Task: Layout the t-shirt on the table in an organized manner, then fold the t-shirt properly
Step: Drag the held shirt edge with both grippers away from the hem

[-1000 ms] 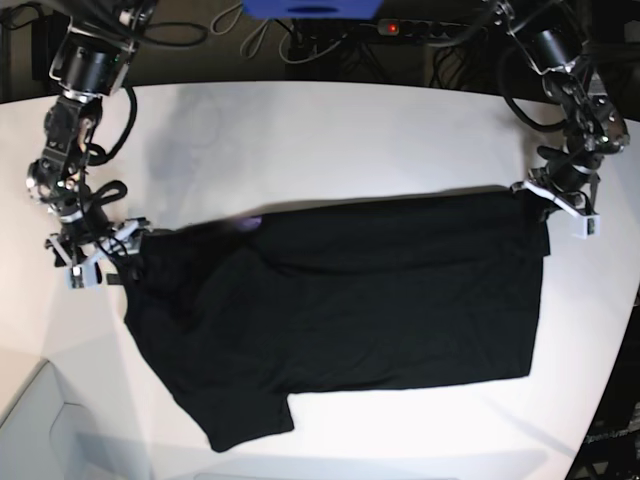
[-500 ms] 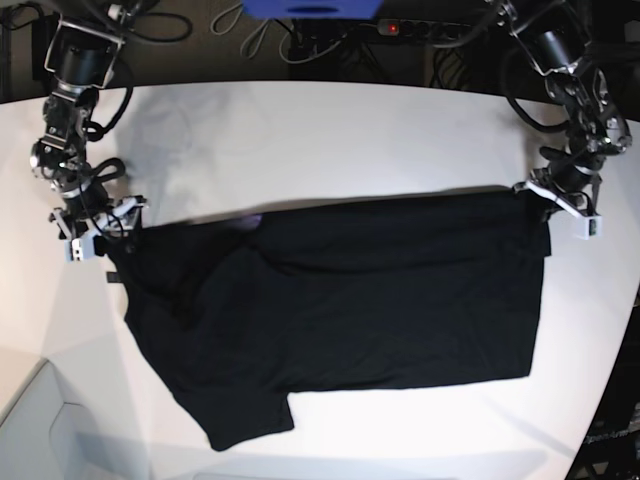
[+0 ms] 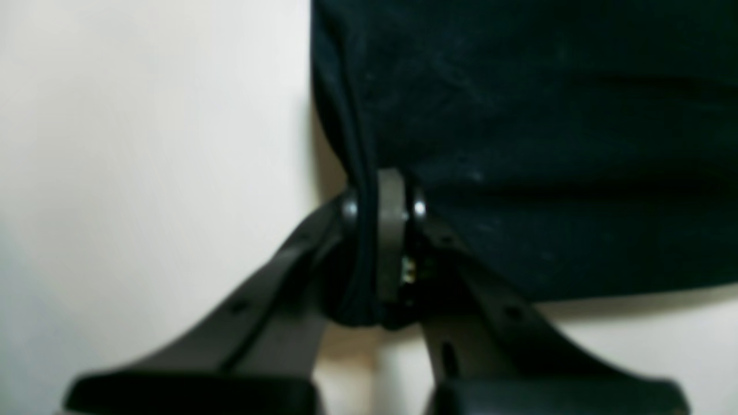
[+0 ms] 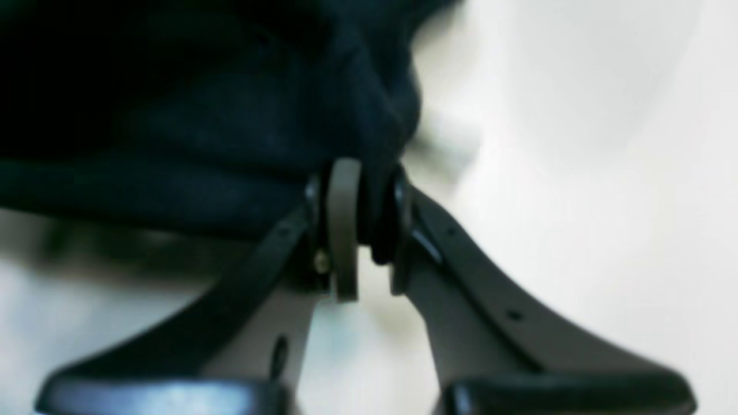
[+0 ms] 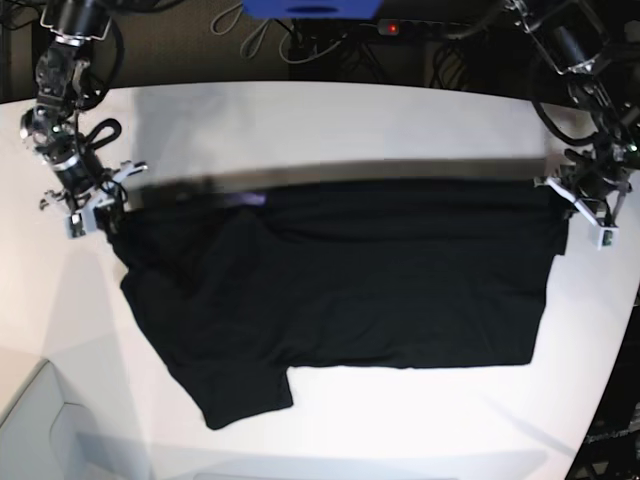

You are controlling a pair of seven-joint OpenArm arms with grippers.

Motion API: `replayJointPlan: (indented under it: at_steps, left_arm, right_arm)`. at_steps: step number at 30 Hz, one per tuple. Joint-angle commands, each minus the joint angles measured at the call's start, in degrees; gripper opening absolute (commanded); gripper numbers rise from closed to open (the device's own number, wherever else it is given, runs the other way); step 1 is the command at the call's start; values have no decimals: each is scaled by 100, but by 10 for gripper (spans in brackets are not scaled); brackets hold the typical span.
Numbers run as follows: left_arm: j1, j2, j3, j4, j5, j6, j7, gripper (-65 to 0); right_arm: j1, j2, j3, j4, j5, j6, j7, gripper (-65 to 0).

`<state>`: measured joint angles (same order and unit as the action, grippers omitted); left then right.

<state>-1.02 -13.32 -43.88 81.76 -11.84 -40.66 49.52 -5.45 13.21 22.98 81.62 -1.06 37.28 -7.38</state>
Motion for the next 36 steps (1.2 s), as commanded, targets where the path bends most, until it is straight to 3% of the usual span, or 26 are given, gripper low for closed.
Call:
replayJointPlan:
  at_steps: [1, 7, 10, 19, 24, 28, 33, 36]
  left_arm:
    - [-131, -140, -39, 260, 10, 66, -24, -648]
    - [-448, -149, -39, 699, 10, 66, 371, -648]
    - [-430, -140, -39, 726, 10, 66, 389, -648]
    - [71, -149, -47, 690, 63, 66, 354, -648]
    - [554, -299, -47, 664, 54, 66, 345, -648]
    - [932, -316, -47, 664, 63, 66, 354, -648]
    - [1258, -281, -47, 708, 63, 66, 407, -648]
    - [1451, -263, -47, 682, 63, 66, 363, -646]
  right_arm:
    - [93, 134, 53, 299, 66, -136, 83, -650]
    - [330, 125, 62, 1301, 66, -128, -1157, -650]
    - [242, 90, 62, 1521, 75, -128, -1473, -650]
    - [-795, -121, 124, 1583, 75, -128, -1465, -650]
    - [-1332, -447, 449, 1583, 75, -119, -1456, -650]
    - [-1736, -526, 616, 1591, 75, 272, -1473, -650]
    - [-1841, -983, 1064, 1583, 93, 272, -1465, -650]
    - [-1833, -1071, 1240, 1583, 93, 272, -1465, -644]
